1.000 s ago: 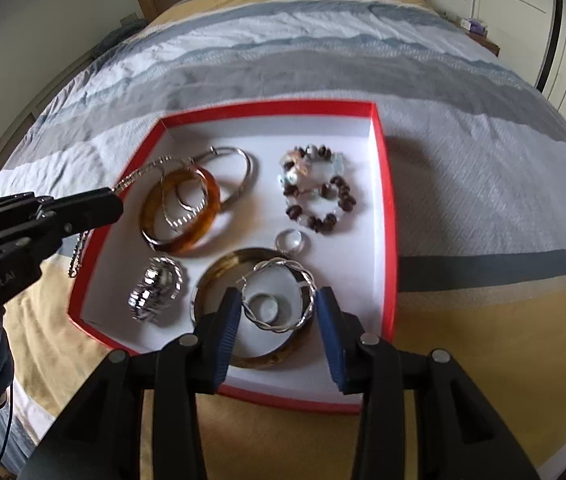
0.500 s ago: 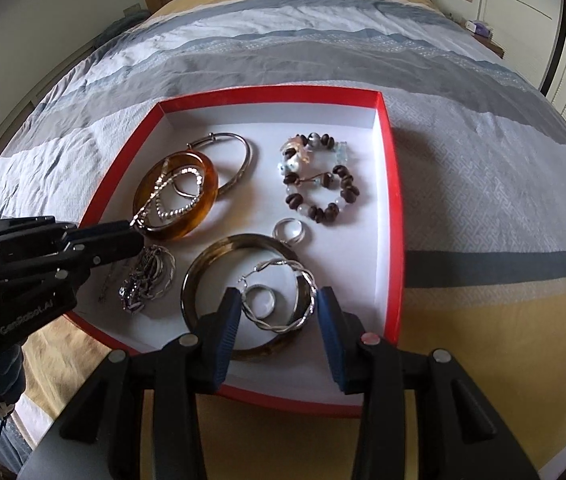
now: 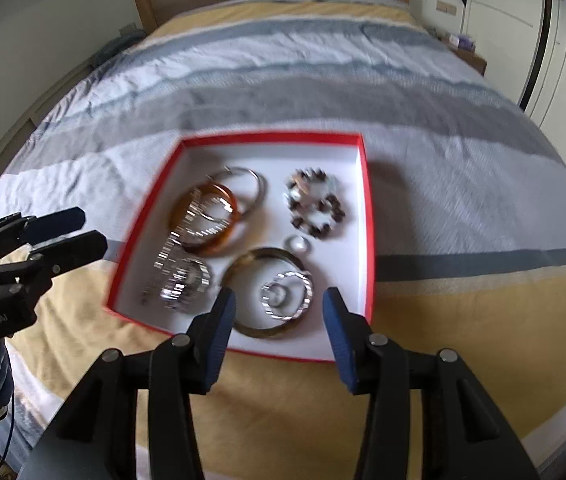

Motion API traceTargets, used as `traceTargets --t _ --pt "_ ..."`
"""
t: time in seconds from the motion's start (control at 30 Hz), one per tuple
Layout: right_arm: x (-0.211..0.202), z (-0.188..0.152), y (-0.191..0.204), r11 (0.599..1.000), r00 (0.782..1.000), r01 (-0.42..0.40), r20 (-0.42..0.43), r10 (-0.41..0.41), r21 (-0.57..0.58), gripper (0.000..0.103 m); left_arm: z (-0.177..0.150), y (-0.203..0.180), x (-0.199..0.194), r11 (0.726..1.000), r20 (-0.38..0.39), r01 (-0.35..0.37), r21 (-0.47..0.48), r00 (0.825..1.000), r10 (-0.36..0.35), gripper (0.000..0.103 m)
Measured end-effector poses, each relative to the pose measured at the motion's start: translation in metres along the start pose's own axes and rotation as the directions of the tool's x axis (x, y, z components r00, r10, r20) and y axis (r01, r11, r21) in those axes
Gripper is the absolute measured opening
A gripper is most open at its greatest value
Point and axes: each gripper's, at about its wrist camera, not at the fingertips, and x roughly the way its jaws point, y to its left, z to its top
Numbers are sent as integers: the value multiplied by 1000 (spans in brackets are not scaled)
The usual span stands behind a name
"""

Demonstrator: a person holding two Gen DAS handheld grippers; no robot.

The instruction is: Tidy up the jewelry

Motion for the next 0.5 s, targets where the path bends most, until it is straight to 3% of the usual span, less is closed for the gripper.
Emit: traceTargets --t 0.2,0.5 --pt "-46 -6 36 1000 997 -25 71 25 -1 48 -8 12 -68 996 97 -84 -25 992 86 72" --pt "-100 -37 94 998 988 -59 140 63 -29 53 -50 19 -149 978 169 -206 -40 963 209 75"
